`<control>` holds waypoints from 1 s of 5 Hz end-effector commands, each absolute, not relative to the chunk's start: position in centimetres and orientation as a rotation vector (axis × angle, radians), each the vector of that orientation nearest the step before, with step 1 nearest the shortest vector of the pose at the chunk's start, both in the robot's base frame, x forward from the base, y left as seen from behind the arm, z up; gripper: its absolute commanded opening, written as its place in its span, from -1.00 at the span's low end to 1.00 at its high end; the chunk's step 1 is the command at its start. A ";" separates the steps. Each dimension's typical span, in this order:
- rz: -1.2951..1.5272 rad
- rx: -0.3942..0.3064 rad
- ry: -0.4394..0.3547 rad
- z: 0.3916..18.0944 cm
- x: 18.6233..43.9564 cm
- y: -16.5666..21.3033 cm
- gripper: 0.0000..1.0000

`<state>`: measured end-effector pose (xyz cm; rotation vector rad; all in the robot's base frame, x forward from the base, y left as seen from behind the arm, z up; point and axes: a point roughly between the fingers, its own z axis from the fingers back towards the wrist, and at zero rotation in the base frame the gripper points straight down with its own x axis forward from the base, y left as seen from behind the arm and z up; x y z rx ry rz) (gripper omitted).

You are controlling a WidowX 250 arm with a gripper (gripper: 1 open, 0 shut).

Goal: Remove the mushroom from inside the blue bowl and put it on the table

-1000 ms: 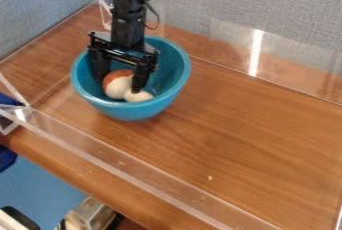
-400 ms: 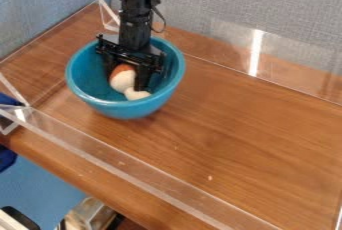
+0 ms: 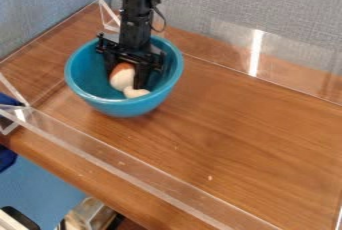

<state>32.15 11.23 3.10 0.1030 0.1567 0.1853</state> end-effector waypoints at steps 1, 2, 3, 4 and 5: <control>0.217 0.108 0.132 2.6 32.6 12.1 -1.00; 0.222 0.107 0.135 2.2 32.6 12.1 -1.00; 0.226 0.106 0.138 1.8 32.7 12.1 -1.00; 0.230 0.105 0.141 1.4 32.7 12.1 -1.00; 0.232 0.101 0.134 1.6 32.7 12.0 -1.00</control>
